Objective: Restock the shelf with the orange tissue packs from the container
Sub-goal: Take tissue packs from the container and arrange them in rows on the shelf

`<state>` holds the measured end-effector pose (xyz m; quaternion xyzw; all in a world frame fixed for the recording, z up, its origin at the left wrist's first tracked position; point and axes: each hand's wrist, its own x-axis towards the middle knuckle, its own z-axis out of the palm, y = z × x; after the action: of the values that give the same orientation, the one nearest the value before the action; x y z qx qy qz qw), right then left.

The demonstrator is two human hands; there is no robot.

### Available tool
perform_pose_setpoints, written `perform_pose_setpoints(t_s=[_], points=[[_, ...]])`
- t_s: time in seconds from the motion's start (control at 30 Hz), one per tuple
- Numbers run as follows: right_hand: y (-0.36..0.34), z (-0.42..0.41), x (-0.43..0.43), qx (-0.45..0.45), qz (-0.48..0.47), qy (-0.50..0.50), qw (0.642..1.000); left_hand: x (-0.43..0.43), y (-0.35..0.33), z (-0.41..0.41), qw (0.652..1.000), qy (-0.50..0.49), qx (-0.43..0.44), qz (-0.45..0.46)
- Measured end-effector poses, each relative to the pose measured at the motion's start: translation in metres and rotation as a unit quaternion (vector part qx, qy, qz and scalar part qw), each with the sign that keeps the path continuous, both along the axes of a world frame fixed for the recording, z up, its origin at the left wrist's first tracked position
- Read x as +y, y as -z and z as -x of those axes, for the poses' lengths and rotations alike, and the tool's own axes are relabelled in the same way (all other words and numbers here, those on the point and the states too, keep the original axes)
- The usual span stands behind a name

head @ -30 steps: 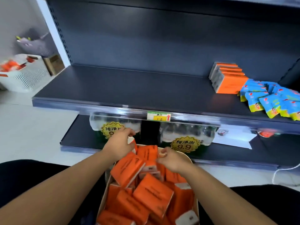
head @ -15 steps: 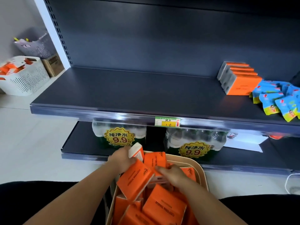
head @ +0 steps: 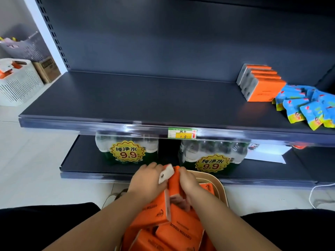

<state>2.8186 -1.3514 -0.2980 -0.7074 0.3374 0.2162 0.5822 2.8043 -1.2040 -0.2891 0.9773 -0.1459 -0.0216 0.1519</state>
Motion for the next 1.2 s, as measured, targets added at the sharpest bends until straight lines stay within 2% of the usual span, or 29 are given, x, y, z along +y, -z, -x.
perform_pose_setpoints(t_s=[0.1,0.2,0.33,0.5,0.57,0.63,0.7,0.73,0.8,0.87,0.93,1.03,1.2], points=[[-0.004,0.002,-0.012,0.027,-0.051,0.016,0.998,0.003,-0.001,0.006,0.995,0.097,-0.031,-0.019],[-0.002,-0.001,-0.026,0.063,-0.092,-0.013,0.994,0.010,0.000,0.013,0.983,0.179,-0.039,-0.001],[0.000,-0.003,-0.029,0.073,-0.081,-0.080,0.991,0.018,0.003,0.016,0.975,0.203,-0.010,0.088],[0.000,-0.002,-0.029,0.046,-0.107,-0.102,0.988,0.015,0.008,0.022,0.971,0.218,0.006,0.097],[0.001,-0.001,-0.032,0.038,-0.127,-0.100,0.986,0.016,0.006,0.026,0.975,0.197,0.029,0.095],[0.005,0.000,-0.036,0.028,-0.133,-0.101,0.986,0.020,0.007,0.029,0.978,0.159,0.090,0.100],[0.008,0.000,-0.037,0.026,-0.128,-0.110,0.985,0.021,0.010,0.030,0.971,0.063,0.161,0.164],[0.008,0.000,-0.037,0.026,-0.127,-0.111,0.985,0.019,0.010,0.028,0.955,-0.001,0.197,0.221],[0.008,0.002,-0.038,0.019,-0.137,-0.104,0.985,0.014,0.008,0.022,0.902,-0.107,0.271,0.320],[0.006,0.004,-0.039,0.002,-0.161,-0.103,0.982,0.006,0.000,0.018,0.872,-0.141,0.318,0.344],[0.002,0.006,-0.039,-0.004,-0.194,-0.105,0.975,0.000,-0.005,0.015,0.863,-0.140,0.326,0.358],[-0.008,0.008,-0.034,0.002,-0.225,-0.134,0.965,-0.009,-0.008,0.016,0.859,-0.132,0.292,0.398],[-0.028,0.010,-0.039,-0.031,-0.159,-0.197,0.967,-0.007,-0.011,0.008,0.855,-0.139,0.267,0.423]])
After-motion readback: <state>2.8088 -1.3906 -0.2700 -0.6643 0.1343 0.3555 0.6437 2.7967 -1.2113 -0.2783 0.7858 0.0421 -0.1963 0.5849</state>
